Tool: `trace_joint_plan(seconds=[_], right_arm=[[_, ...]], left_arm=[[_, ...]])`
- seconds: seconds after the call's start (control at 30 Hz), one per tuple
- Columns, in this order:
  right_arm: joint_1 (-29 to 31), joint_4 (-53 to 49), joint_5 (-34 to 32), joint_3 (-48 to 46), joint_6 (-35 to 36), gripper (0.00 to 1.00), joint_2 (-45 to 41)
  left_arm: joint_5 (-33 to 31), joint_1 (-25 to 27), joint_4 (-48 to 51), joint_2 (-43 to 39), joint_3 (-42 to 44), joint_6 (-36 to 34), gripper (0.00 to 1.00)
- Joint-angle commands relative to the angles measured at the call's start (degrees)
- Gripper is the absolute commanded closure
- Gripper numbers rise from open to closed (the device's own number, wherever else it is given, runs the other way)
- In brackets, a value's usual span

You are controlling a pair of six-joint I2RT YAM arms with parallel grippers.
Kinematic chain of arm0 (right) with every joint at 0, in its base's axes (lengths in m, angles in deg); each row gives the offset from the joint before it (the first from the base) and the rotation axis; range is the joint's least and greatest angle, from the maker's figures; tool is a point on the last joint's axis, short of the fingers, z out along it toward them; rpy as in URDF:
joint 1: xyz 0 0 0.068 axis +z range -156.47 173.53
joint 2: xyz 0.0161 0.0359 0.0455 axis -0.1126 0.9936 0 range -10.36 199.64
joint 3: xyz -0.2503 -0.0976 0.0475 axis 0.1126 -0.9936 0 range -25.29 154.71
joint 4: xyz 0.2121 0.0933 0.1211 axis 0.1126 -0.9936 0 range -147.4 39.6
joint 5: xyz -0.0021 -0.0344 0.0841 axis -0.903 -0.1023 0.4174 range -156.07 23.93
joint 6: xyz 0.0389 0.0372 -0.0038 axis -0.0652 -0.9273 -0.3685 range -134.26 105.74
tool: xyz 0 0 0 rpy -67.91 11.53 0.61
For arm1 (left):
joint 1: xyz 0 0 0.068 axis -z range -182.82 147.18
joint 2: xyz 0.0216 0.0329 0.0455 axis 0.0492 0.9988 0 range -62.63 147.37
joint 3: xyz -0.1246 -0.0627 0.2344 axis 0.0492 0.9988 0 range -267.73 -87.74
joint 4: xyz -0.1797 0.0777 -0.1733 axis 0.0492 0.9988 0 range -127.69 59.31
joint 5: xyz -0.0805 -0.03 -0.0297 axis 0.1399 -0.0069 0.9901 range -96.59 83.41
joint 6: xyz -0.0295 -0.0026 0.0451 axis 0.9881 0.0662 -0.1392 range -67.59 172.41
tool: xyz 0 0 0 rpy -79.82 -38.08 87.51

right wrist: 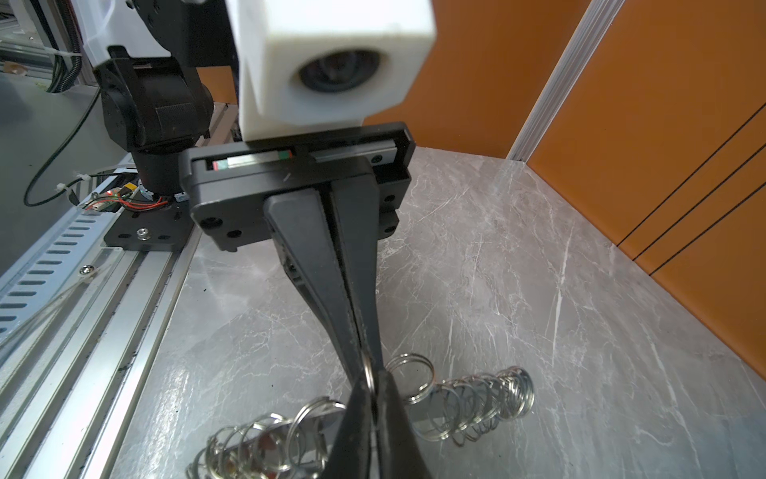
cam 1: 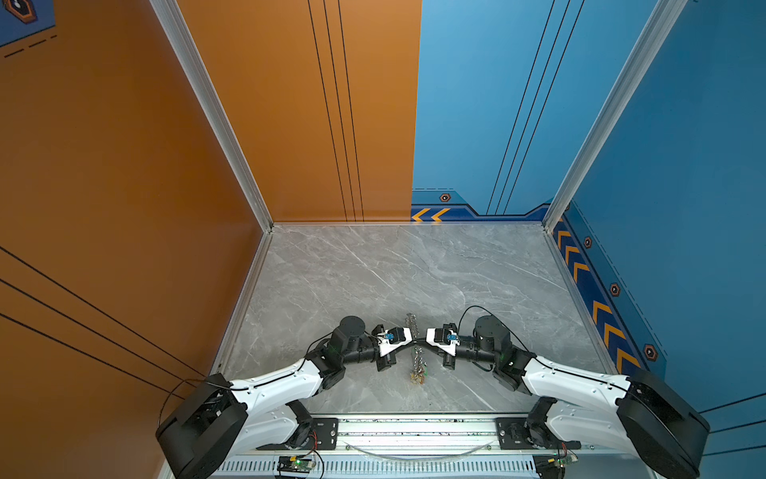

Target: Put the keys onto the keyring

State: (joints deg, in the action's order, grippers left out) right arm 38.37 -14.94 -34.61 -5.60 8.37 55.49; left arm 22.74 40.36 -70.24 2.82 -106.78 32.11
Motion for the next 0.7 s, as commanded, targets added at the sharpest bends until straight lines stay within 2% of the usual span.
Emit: trace_joint_plan(seconds=[0.0, 0.07, 0.2, 0.37, 0.67], right_arm=[[0.01, -5.46, -2.76, 0.33, 2.38, 0.75, -4.29], [-0.44, -12.11, -3.14, 1.57, 4.58, 0.72, -7.21], [-0.4, -26.29, -4.01, 6.04, 8.83, 0.72, -9.59], [0.93, -28.83, -6.67, 7.8, 10.24, 0.75, -8.09], [1.65, -28.93, -4.96, 9.64, 10.33, 0.8, -4.89]], left_arm=[[-0.15, -0.11, -1.45, 0.86, -0.23, -0.62, 1.0], [-0.79, -0.06, -1.46, 1.32, -0.36, -0.95, 1.0], [-2.02, 0.48, -0.88, 1.78, -0.66, -1.76, 1.0], [-4.67, 1.98, 0.46, 2.61, -1.14, -3.66, 1.0], [-4.1, 2.52, 0.85, 3.85, -1.78, -3.7, 1.0]])
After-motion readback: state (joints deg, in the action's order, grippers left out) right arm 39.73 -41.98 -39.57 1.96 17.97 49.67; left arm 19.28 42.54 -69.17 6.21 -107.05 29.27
